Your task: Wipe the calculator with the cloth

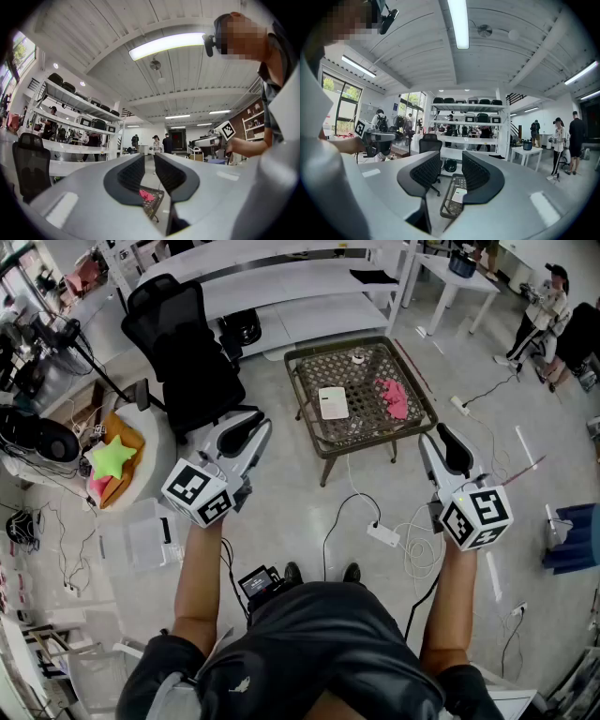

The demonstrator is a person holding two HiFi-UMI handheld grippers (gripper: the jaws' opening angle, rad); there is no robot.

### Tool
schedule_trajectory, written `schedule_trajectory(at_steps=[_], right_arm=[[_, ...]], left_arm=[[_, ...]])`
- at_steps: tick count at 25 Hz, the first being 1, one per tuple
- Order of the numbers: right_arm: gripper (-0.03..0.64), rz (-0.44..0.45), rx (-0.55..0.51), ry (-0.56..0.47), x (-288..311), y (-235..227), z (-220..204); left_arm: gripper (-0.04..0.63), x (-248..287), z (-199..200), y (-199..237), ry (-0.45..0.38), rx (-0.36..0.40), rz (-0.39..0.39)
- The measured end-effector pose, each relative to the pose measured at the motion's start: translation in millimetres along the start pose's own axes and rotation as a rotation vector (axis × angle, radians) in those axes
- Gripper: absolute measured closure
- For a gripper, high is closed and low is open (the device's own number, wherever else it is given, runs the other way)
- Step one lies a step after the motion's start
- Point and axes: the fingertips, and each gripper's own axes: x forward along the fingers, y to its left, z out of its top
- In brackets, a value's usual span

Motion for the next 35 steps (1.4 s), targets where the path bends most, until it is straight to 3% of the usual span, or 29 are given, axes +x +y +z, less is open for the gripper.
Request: schedule_trajectory(at_steps=[24,30,35], right_arm=[[0.488,-0.051,0.012,0.007,28,50,1],[0.488,-0.033,0.031,0.006,53,43,1],[0.488,0.015,0.051,0.008,81,15,-13]], left_arm=[[0.525,-24,-4,44,-0.03,-0.018,-0.064],[0.523,-21,-9,56,-0.016,-0.012,-0.053],[0.523,-4,-22,69,0.018,-0.007,0.001]])
